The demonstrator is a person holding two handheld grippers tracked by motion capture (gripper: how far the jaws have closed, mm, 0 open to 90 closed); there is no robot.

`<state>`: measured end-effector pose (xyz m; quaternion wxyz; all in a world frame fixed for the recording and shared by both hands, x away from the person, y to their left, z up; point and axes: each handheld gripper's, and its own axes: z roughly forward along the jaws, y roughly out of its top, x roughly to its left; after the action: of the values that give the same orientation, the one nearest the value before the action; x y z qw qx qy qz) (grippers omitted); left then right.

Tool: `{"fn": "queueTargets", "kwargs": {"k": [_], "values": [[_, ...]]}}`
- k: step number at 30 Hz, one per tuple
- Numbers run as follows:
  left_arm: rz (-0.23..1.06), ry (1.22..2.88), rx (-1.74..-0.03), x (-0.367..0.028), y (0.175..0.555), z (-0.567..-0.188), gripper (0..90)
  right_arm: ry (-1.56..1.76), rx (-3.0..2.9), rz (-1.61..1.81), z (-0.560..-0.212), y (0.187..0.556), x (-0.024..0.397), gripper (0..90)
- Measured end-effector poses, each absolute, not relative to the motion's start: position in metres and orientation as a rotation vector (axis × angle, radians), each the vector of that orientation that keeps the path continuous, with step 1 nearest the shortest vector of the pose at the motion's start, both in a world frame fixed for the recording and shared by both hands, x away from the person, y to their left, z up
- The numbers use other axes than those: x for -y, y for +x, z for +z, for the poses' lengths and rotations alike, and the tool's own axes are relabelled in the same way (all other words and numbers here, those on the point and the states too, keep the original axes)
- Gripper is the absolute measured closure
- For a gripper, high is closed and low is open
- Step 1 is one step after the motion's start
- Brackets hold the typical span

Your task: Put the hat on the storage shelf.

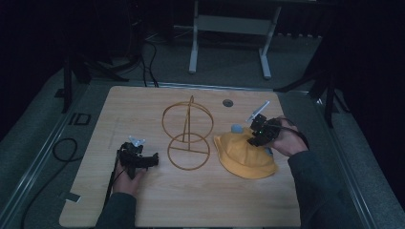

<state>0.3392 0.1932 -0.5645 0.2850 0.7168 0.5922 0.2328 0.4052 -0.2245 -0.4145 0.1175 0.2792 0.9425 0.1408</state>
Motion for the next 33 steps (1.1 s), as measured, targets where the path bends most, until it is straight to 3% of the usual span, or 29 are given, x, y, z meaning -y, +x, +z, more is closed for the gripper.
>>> {"fn": "queueTargets", "kwargs": {"k": [3,9,13,33], "values": [[0.623,1.917,-1.584,-0.193,0.339,-0.564,0.4,0.832,-2.783,0.373,-0.417,0.41,0.224,59.7],[0.623,1.917,-1.584,-0.193,0.339,-0.564,0.4,0.79,-2.813,0.318,-0.417,0.413,0.221,76.0],[0.622,1.917,-1.584,-0.193,0.339,-0.564,0.4,0.747,-2.826,0.278,-0.417,0.412,0.217,81.0],[0.623,1.914,-1.585,-0.193,0.339,-0.565,0.4,0.662,-2.845,0.27,-0.399,0.41,0.215,83.9]]}}
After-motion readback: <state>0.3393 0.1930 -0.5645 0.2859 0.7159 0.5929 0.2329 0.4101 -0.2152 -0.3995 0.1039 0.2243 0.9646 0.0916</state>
